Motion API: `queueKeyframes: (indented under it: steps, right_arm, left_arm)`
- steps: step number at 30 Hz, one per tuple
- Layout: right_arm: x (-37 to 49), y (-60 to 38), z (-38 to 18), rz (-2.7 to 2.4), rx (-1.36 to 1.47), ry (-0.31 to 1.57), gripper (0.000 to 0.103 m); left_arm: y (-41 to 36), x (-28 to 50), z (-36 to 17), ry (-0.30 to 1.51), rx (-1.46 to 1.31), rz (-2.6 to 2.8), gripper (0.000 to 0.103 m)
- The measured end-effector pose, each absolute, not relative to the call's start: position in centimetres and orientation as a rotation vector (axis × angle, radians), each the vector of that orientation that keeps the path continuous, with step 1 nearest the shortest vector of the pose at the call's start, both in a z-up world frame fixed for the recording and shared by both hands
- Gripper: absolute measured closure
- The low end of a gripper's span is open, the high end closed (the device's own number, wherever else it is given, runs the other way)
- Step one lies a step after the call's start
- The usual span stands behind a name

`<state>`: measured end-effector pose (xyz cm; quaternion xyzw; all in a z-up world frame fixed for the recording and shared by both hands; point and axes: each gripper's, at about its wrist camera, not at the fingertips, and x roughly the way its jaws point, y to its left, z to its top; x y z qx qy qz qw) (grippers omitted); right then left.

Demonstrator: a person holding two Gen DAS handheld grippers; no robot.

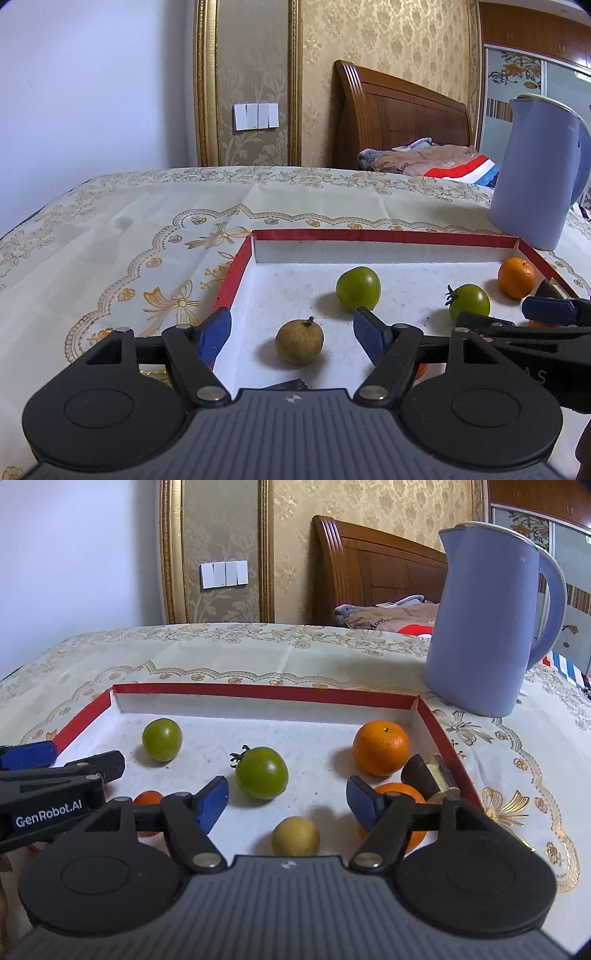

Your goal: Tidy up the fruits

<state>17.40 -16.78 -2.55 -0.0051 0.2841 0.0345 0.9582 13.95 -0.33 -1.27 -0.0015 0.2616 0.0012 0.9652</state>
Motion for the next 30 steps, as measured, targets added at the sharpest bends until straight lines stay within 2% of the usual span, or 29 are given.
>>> queueKeyframes:
  steps: [10,11,17,23,30]
  right_arm:
    - [15.5,-17.1,-2.3,0.086,0.020,0.549,0.014]
    - [15.4,-17.1,-2.4,0.083,0.020,0.547,0.014]
    - [14.9,-17.3,-2.1,0.076,0.041,0.524,0.013]
    - [13.1,-17.6,-1.9,0.047,0.032,0.481,0.004]
    - [10.4,-19.4,-1.7,0.070,0.123,0.461,0.004]
  left_arm:
    - [0.1,12.4,-1.0,0.512,-0.019,-0.009,0.029]
    - [0.2,12.3,-1.0,0.510,-0.026,-0.011,0.026]
    - [0.3,12.0,-0.8,0.511,-0.034,-0.019,0.026]
    - [0.8,10.4,-0.7,0.499,-0.041,-0.037,0.026]
    - [0.6,8.4,-0.4,0.469,-0.014,-0.037,0.025]
